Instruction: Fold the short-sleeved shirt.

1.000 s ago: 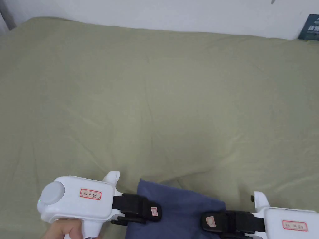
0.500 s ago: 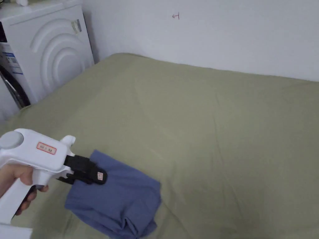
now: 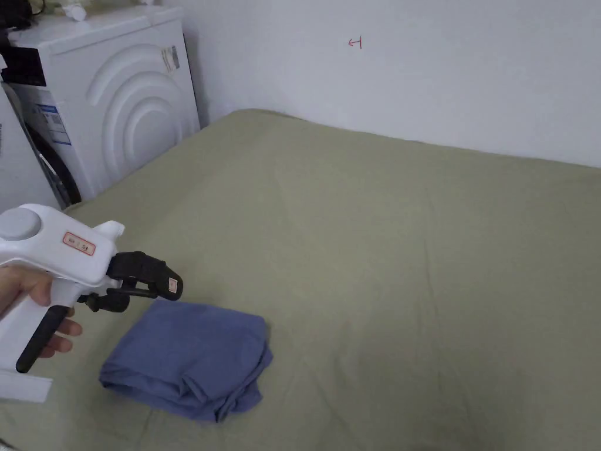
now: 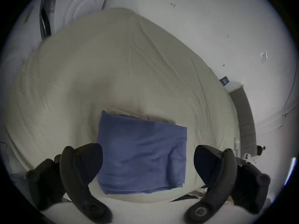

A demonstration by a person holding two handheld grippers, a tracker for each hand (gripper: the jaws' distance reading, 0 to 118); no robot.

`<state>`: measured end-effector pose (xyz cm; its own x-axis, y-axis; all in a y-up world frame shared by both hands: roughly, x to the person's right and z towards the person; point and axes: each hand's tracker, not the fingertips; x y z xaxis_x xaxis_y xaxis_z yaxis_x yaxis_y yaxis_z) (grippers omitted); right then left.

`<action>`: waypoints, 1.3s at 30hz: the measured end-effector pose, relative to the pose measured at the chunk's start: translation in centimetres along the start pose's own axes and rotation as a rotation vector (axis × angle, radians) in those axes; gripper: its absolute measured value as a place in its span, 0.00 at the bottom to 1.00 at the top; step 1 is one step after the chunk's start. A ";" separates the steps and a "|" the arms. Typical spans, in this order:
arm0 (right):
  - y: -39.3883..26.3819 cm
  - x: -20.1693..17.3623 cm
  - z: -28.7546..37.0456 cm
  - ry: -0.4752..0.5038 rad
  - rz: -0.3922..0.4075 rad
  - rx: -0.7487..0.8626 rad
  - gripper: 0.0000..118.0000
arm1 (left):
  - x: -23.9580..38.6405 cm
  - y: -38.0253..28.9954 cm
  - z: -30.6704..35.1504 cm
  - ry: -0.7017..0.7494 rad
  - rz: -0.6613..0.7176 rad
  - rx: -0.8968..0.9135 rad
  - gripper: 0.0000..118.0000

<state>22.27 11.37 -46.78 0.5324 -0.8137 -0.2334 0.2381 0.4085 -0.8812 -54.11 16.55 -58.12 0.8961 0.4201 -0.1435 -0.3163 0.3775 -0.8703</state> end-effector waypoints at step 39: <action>-0.8 -20.1 9.8 -0.817 0.774 0.870 0.02 | 49.3 -25.6 5.5 0.087 -0.516 0.936 0.03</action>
<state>19.35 31.40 -37.34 0.9971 0.0697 0.0308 -0.0683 0.9967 -0.0429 -3.59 32.10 -40.35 0.9971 -0.0175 0.0734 0.0272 0.9907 -0.1335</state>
